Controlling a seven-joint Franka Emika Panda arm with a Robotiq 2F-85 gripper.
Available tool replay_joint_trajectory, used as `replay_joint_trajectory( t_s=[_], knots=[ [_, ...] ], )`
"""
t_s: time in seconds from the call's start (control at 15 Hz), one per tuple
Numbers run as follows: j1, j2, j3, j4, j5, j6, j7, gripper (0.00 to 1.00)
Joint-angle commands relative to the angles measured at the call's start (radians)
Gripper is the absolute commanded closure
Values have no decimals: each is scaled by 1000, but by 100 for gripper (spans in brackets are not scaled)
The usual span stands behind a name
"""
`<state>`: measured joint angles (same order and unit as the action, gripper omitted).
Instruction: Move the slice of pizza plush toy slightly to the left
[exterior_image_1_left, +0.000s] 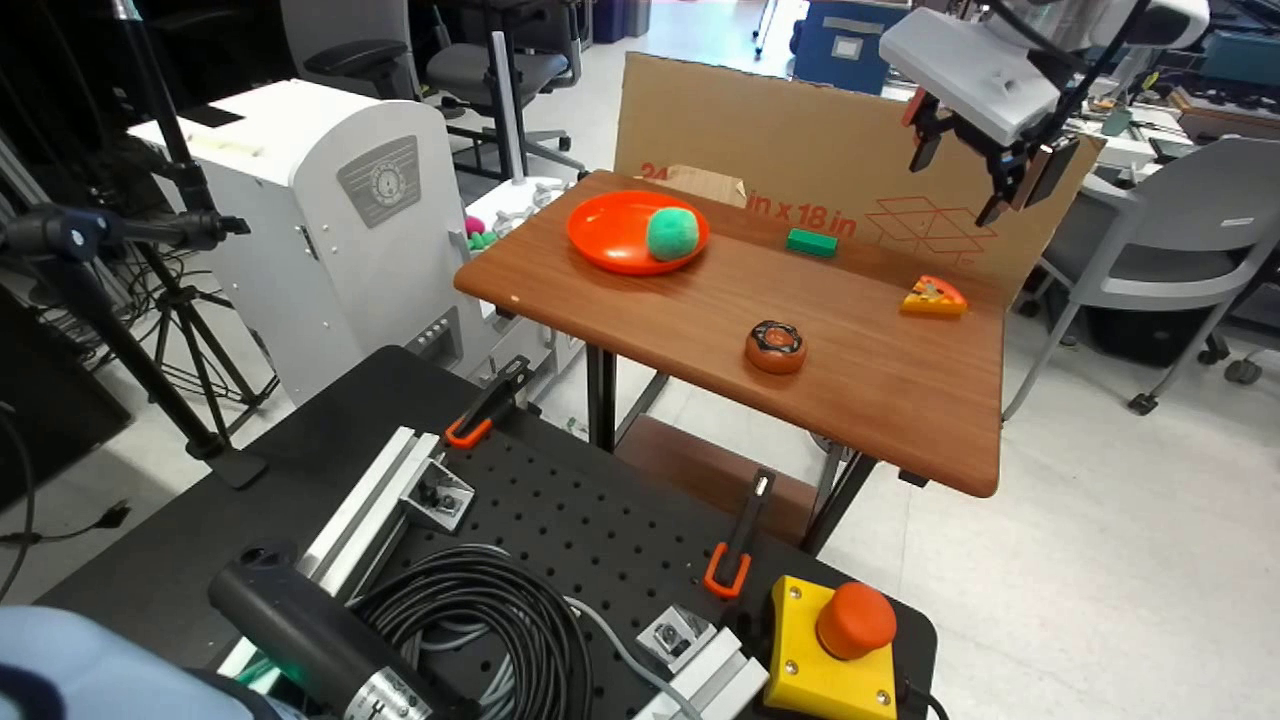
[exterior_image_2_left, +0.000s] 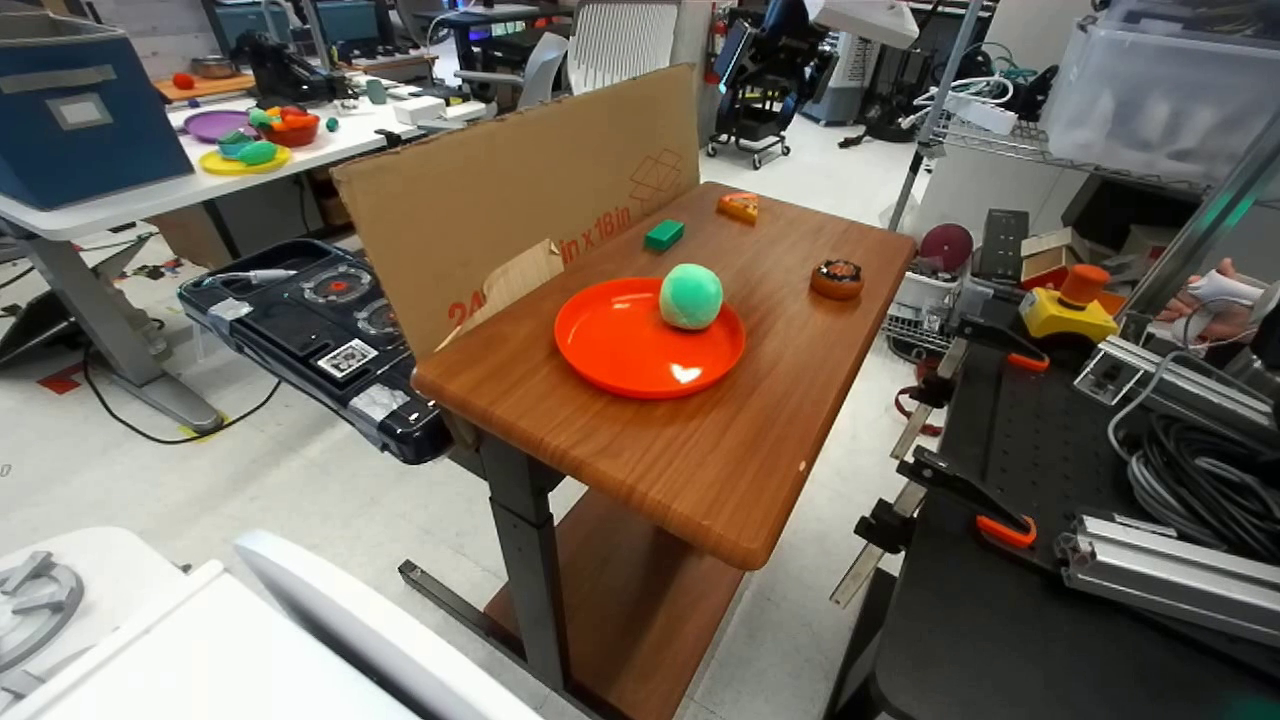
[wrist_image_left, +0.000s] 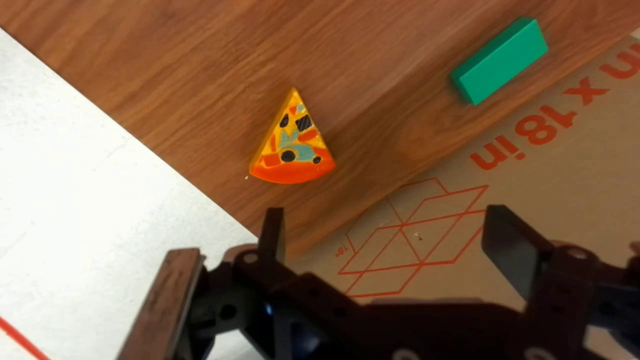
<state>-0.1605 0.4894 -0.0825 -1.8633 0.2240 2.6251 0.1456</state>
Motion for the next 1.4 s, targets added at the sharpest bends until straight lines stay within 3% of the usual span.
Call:
replay_joint_trajectory(
  t_s=[0.0,0.53,1.0,1.07,1.13,1.33],
  knots=[
    [-21,117,3,141,5,-54,-1,0],
    [-30,313,-16,328,-15,-158,27,0],
    [-23,407,-36,450,-33,-278,59,0],
    [-22,414,-40,463,-35,-295,67,25],
    [-19,416,-45,472,-40,-315,75,28],
    [-11,408,-62,492,-68,-368,105,51]
  ],
)
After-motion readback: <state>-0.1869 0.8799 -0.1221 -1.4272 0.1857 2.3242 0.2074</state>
